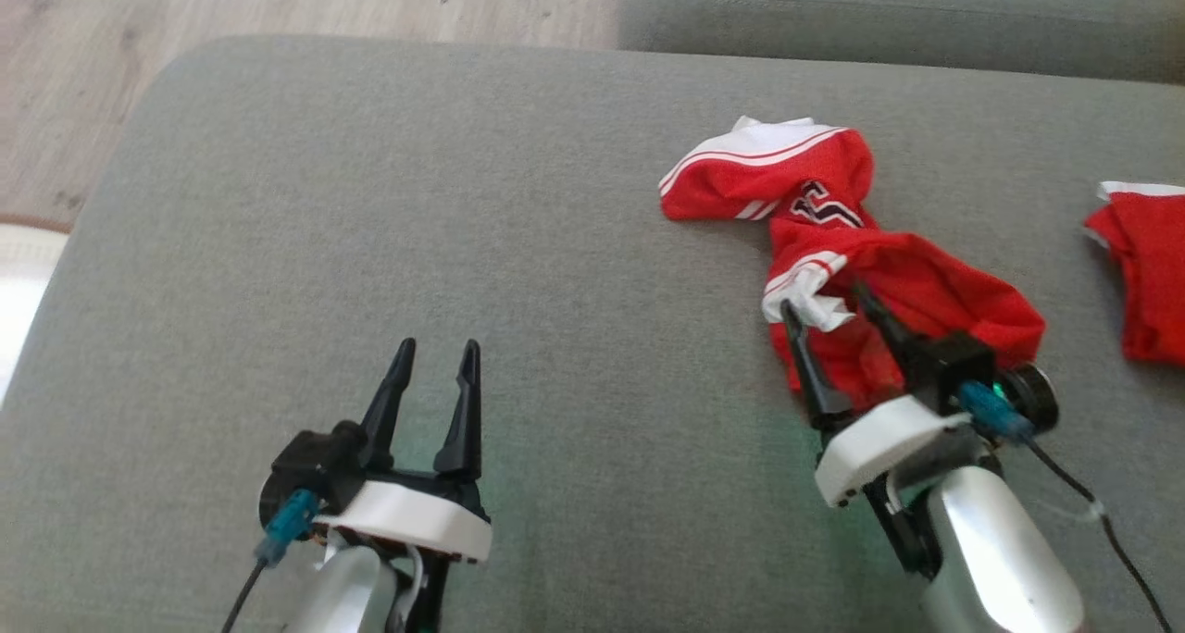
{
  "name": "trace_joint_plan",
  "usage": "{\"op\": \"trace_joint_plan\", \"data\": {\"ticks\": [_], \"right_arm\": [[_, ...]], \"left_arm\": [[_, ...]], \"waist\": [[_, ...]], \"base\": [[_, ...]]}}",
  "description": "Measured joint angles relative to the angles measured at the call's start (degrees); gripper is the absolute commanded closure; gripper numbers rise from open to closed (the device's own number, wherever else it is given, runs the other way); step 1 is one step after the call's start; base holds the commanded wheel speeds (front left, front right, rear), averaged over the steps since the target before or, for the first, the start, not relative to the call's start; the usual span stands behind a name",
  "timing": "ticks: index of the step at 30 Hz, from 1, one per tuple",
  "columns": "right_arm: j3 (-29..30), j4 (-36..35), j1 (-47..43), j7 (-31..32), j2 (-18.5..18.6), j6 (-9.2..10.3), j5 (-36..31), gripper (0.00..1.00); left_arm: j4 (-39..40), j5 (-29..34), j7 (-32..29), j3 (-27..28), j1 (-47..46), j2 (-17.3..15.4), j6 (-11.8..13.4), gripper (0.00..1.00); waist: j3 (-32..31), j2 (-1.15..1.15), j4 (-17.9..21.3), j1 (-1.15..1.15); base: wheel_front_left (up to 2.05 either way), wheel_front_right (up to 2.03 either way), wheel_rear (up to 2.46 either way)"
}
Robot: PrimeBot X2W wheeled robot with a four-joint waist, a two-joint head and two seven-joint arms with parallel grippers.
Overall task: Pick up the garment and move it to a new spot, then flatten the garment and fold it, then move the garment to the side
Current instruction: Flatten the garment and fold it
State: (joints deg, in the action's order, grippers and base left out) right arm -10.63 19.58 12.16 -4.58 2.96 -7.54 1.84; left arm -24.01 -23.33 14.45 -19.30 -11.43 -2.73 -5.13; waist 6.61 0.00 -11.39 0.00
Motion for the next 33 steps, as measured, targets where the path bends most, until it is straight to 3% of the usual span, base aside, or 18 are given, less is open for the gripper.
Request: {"op": "trace_joint_plan", "data": {"ticks": [5, 6, 7, 8, 18, 25, 30, 31, 32, 33], "right_arm": [[-0.6, 5.0, 2.5, 4.9, 0.0, 0.00, 0.4, 0.00], [-0.7, 5.7, 3.0, 5.6, 0.0, 0.00, 0.8, 0.11], [-0.9, 6.3, 3.5, 5.7, 0.0, 0.01, 0.9, 0.85], [-1.1, 6.6, 4.1, 5.7, 0.0, 0.00, 1.2, 1.00], [-7.3, 6.1, 13.9, -0.1, 0.3, 0.00, 13.4, 1.00], [-10.4, 7.1, 24.5, -5.7, 0.7, 0.00, 17.1, 1.00], [-17.3, 10.3, 27.3, -7.0, 0.9, 0.00, 20.6, 1.00], [-19.7, 11.3, 27.3, -6.9, 0.9, 0.00, 21.3, 0.09], [-22.2, 12.3, 27.3, -5.9, 0.9, 0.00, 22.4, 0.00], [-25.3, 13.0, 27.2, -4.6, 1.0, 0.00, 24.0, 0.00]], "left_arm": [[-0.3, -0.9, 0.0, -1.3, -0.4, 0.0, 0.1, 0.00], [-0.4, -0.9, 0.0, -1.4, -0.5, 0.0, 0.1, 0.00], [-0.5, -0.9, 0.0, -1.5, -0.7, 0.0, 0.1, 0.00], [-0.7, -1.0, 0.0, -1.7, -0.8, 0.0, 0.1, 0.00], [-1.6, -1.5, 0.0, -3.0, -1.2, 0.0, 0.2, 0.00], [-1.8, -2.0, 0.0, -4.4, -1.2, 0.0, 0.2, 0.00], [-1.8, -2.0, 0.0, -4.7, -1.1, 0.0, 0.6, 0.00], [-1.8, -2.0, 0.0, -4.7, -1.1, 0.0, 0.6, 0.00], [-1.9, -2.1, 0.0, -4.7, -1.1, 0.0, 0.6, 0.00], [-1.9, -2.1, 0.0, -4.7, -1.1, 0.0, 0.6, 0.00]], "waist": [[1.2, 0.00, -2.0, 0.00], [1.4, 0.00, -2.4, 0.00], [1.6, 0.00, -2.7, 0.00], [1.7, 0.00, -3.0, 0.00], [0.9, 0.00, -4.6, 0.00], [-0.4, 0.00, -6.2, 0.00], [-1.1, 0.00, -8.4, 0.00], [-1.1, 0.00, -8.8, 0.00], [-1.1, 0.00, -9.1, 0.00], [-1.1, 0.00, -9.5, 0.00]], "base": [[0.00, 0.00, 0.00], [0.00, 0.00, 0.00], [0.00, 0.00, 0.00], [0.00, 0.00, 0.00], [0.00, 0.00, 0.00], [0.00, 0.00, 0.00], [0.00, 0.00, 0.00], [0.00, 0.00, 0.00], [0.00, 0.00, 0.00], [0.00, 0.00, 0.00]]}}
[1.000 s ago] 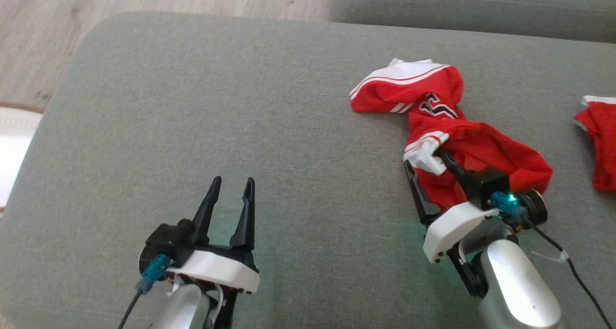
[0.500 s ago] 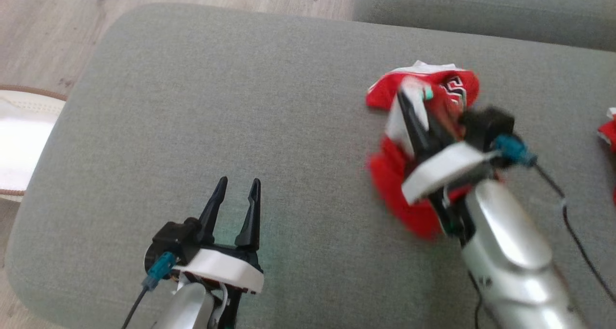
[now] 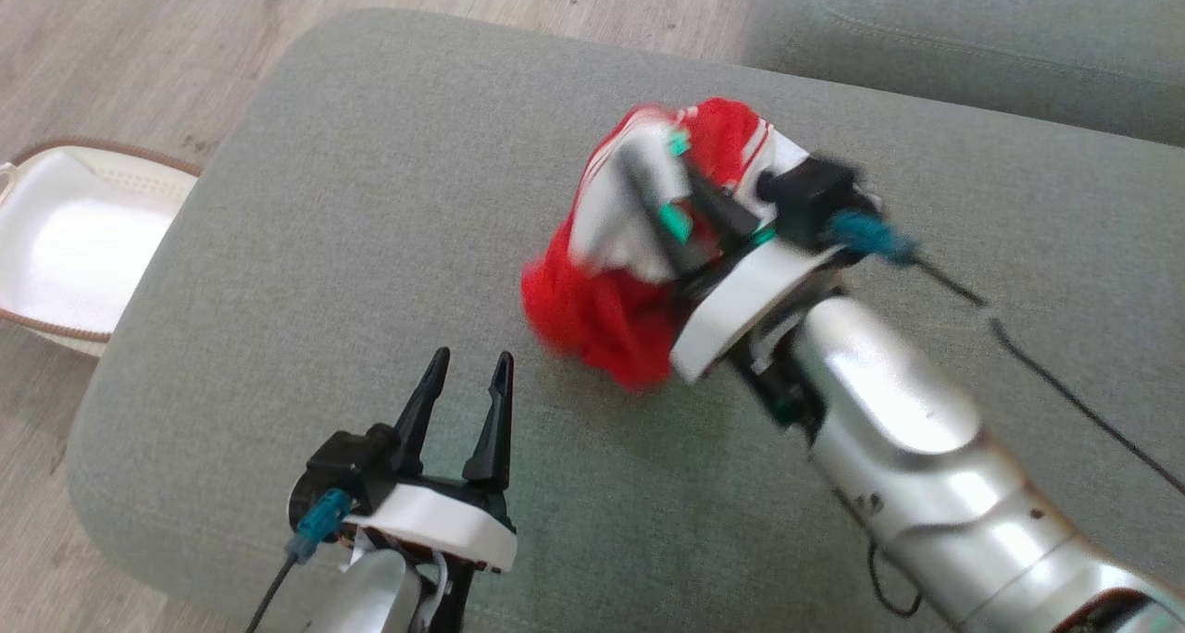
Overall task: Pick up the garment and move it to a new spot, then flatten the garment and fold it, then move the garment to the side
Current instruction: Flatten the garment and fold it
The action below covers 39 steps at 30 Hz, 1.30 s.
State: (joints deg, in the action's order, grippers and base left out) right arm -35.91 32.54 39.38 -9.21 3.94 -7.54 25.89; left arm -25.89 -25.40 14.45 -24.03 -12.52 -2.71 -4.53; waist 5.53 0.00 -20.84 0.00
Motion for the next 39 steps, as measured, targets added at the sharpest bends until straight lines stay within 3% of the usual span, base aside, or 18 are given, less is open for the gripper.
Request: {"op": "trace_joint_plan", "data": {"ticks": [4, 10, 16, 18, 19, 25, 30, 36, 39], "right_arm": [[-7.8, 0.8, -0.2, 2.0, -0.1, 0.00, 4.0, 0.00], [-9.5, 3.4, -0.9, 2.7, 0.0, 0.00, 4.5, 0.00], [0.9, 3.7, -3.7, -2.2, 2.2, 0.00, -0.4, 0.00], [5.9, 2.6, -5.5, -3.4, 3.6, 0.00, -2.5, 0.00], [11.3, 0.9, -8.3, -4.1, 4.3, 0.00, -4.6, 0.00], [24.8, -6.9, -21.7, -5.0, 2.3, 0.01, -11.2, 0.00], [28.4, -11.2, -30.4, -5.0, -0.1, 0.00, -14.2, 0.00], [28.5, -14.8, -30.5, -5.0, -0.6, 0.00, -15.5, 0.00], [28.0, -15.3, -30.5, -5.0, -0.6, 0.00, -15.3, 0.00]], "left_arm": [[-0.1, 0.0, 0.0, 0.2, 0.0, 0.0, 0.1, 0.00], [0.4, 0.1, 0.0, 2.3, 0.0, 0.0, 0.5, 0.00], [2.2, 1.2, 0.0, 4.4, 0.0, 0.0, 0.5, 0.00], [2.5, 1.5, 0.0, 4.9, 0.0, 0.0, 0.4, 0.00], [3.0, 1.8, 0.0, 5.5, 0.0, 0.0, 0.4, 0.00], [3.7, 2.7, 0.0, 5.8, 0.2, 0.0, -0.1, 0.00], [3.5, 2.8, 0.0, 5.7, 1.0, 0.0, -0.5, 0.00], [0.4, 5.0, 0.0, 5.8, 0.8, -0.1, -0.4, 0.00], [-3.0, 6.5, -0.1, 5.9, -0.7, -0.3, 2.0, 0.00]], "waist": [[0.6, 0.00, -0.3, 0.00], [0.9, 0.00, 1.7, 0.00], [0.6, 0.00, 5.4, 0.00], [0.5, 0.00, 6.6, 0.00], [0.3, 0.00, 7.7, 0.00], [-0.2, 0.00, 10.2, 0.00], [0.2, 0.00, 11.3, 0.00], [0.8, 0.00, 12.1, 0.00], [1.2, 0.00, 12.6, 0.00]], "base": [[0.00, 0.00, 0.00], [0.00, 0.00, 0.00], [0.00, 0.00, 0.00], [0.00, 0.00, 0.00], [0.00, 0.00, 0.00], [0.00, 0.00, 0.00], [0.00, 0.00, 0.00], [0.00, 0.00, 0.00], [0.00, 0.00, 0.00]]}}
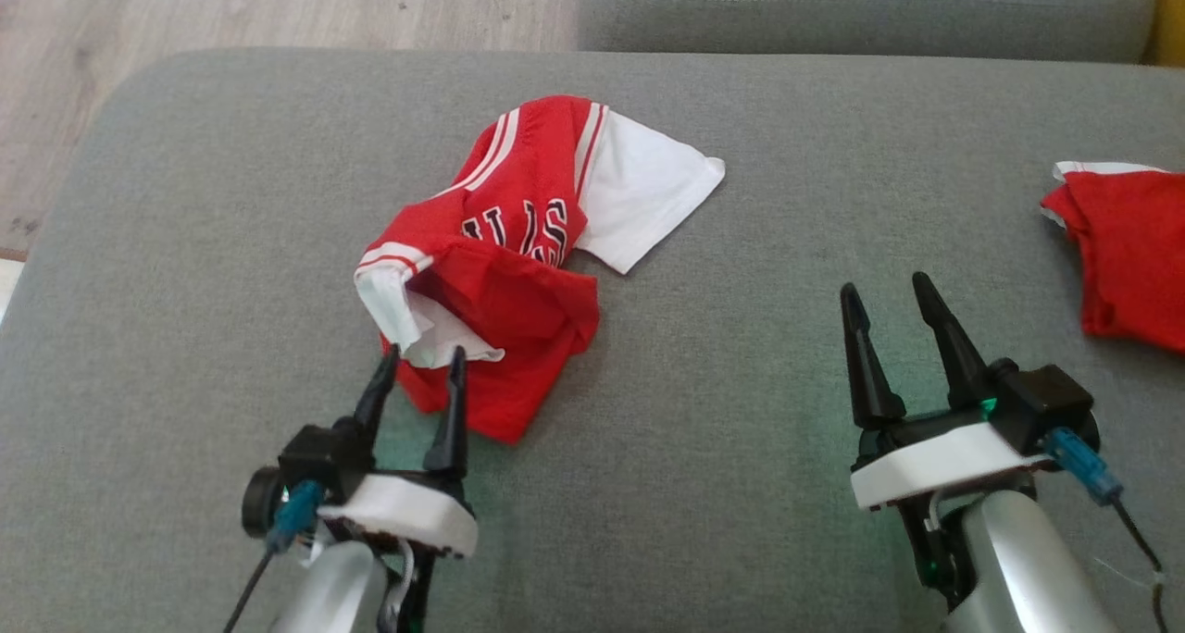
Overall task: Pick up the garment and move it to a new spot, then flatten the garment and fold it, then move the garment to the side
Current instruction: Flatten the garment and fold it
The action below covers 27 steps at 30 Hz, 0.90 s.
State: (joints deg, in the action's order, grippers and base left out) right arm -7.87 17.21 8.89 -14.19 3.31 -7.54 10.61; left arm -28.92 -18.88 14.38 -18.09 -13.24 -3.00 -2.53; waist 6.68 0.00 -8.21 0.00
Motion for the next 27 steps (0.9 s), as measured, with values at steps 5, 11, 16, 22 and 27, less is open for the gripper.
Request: {"op": "trace_joint_plan", "data": {"ticks": [5, 11, 16, 22, 27], "right_arm": [[-0.7, -0.1, 0.0, 0.0, -0.1, 0.00, 0.5, 0.00], [-0.6, 0.0, 0.4, 0.0, -0.1, 0.00, 1.1, 0.00], [-0.5, 0.1, 2.9, 0.0, -0.2, 0.01, 2.3, 0.00], [-0.7, 1.3, 4.6, 0.0, -0.2, 0.00, 4.2, 0.00], [-2.7, 0.6, 8.0, -0.1, -0.1, 0.00, 7.6, 0.00]], "left_arm": [[-3.7, 0.1, -1.8, 1.5, -3.4, -0.3, 2.1, 0.00], [-6.2, 3.1, -2.8, 0.7, -9.1, -3.4, 2.5, 1.00], [-4.2, 8.0, -2.4, -1.4, -17.4, -8.4, 1.5, 1.00], [-0.4, 12.5, -5.5, -9.3, -30.8, -10.0, -3.8, 1.00], [-0.3, 13.0, -10.3, -17.7, -43.1, -10.2, -5.0, 1.00]], "waist": [[0.6, 0.00, 0.9, 0.00], [2.1, 0.00, 2.5, 0.00], [2.7, 0.00, 4.1, 0.01], [3.5, 0.00, 7.0, 0.01], [4.6, 0.00, 11.3, 0.01]], "base": [[0.00, 0.00, 0.00], [0.00, 0.00, 0.00], [0.00, 0.00, 0.00], [0.00, 0.00, 0.00], [0.00, 0.00, 0.00]]}}
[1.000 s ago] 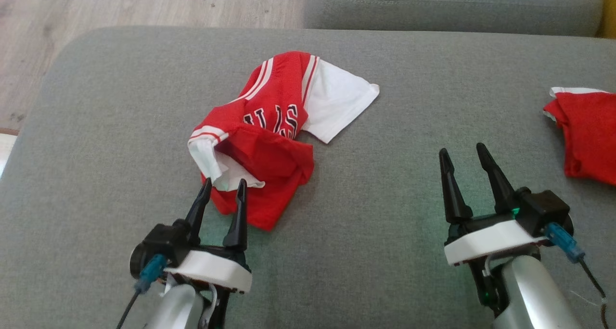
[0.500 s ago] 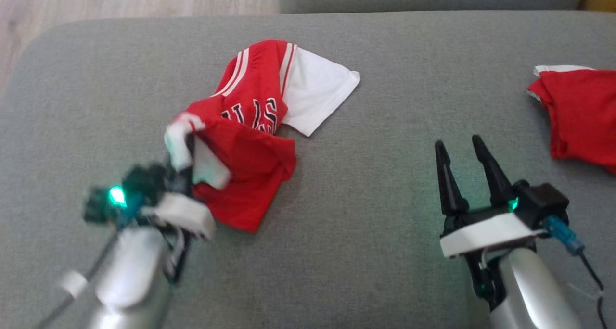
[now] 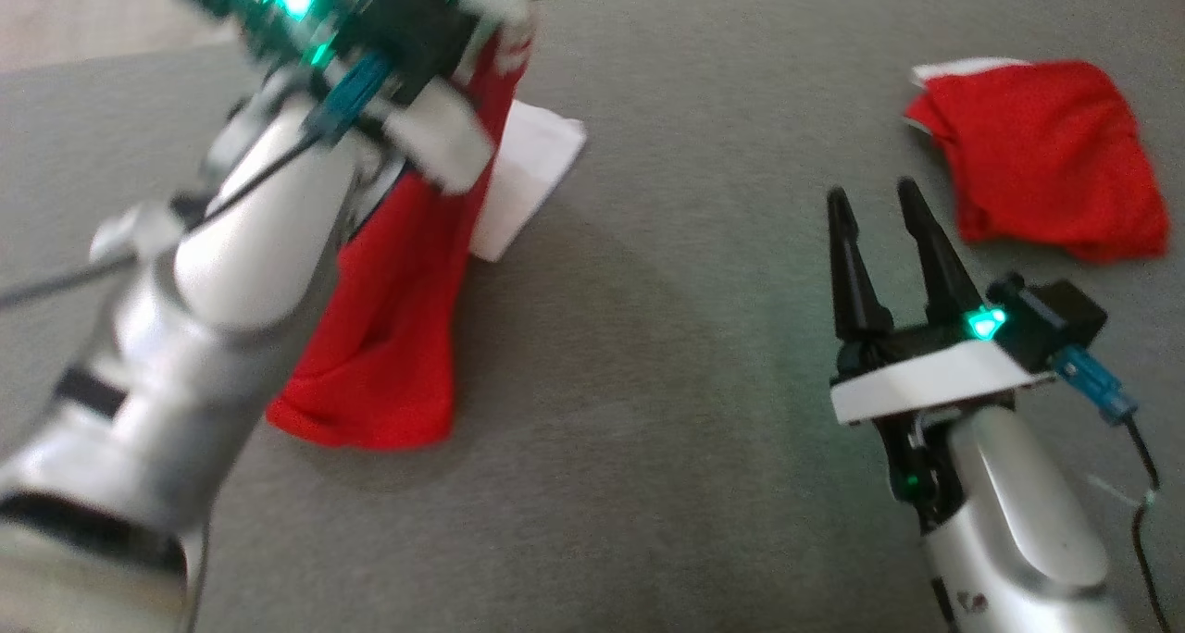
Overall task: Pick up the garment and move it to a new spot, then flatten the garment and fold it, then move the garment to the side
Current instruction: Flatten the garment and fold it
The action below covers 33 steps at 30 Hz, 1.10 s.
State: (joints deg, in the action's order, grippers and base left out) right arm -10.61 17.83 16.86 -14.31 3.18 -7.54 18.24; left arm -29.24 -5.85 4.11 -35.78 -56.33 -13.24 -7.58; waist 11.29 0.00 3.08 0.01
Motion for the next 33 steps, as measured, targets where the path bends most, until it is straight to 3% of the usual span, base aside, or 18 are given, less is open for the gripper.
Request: {"op": "trace_joint_plan", "data": {"ticks": [4, 9, 14, 21, 28, 33], "right_arm": [[-2.6, -0.8, 2.3, -0.1, 0.0, 0.00, 2.8, 0.00], [-3.4, -1.4, 2.5, -0.1, 0.0, 0.01, 3.9, 0.00], [-1.1, -2.1, 2.4, -0.1, 0.0, 0.01, 3.7, 0.00], [3.2, -2.8, 1.3, -0.1, 0.0, 0.00, 0.1, 0.00], [5.6, -2.2, -0.9, -0.1, 0.0, 0.00, -3.3, 0.00], [5.9, -1.6, -1.0, -0.1, 0.0, 0.00, -4.8, 0.00]], "left_arm": [[-1.7, -4.9, -1.0, -7.0, -10.6, 0.2, 0.0, 1.00], [-7.3, -8.2, 2.1, -4.6, -23.5, 2.0, 0.1, 1.00], [-12.8, -8.2, 6.0, -3.1, -28.4, 3.0, 1.7, 1.00], [-17.3, -8.2, 9.2, -2.6, -23.0, -1.1, 2.5, 1.00], [-18.4, -8.3, 10.1, -6.7, -4.7, -5.9, 1.5, 1.00], [-20.8, -8.4, 10.1, -7.7, 5.8, -8.4, 2.8, 1.00]], "waist": [[1.2, 0.00, 4.4, 0.00], [2.7, 0.00, 9.2, 0.00], [3.3, 0.00, 10.1, -0.01], [2.7, 0.00, 5.1, -0.01], [2.1, 0.00, -1.5, -0.01], [1.6, 0.00, -4.8, -0.01]], "base": [[0.00, 0.00, 0.00], [0.00, 0.00, 0.00], [0.00, 0.00, 0.00], [0.00, 0.00, 0.00], [0.00, 0.00, 0.00], [0.00, 0.00, 0.00]]}}
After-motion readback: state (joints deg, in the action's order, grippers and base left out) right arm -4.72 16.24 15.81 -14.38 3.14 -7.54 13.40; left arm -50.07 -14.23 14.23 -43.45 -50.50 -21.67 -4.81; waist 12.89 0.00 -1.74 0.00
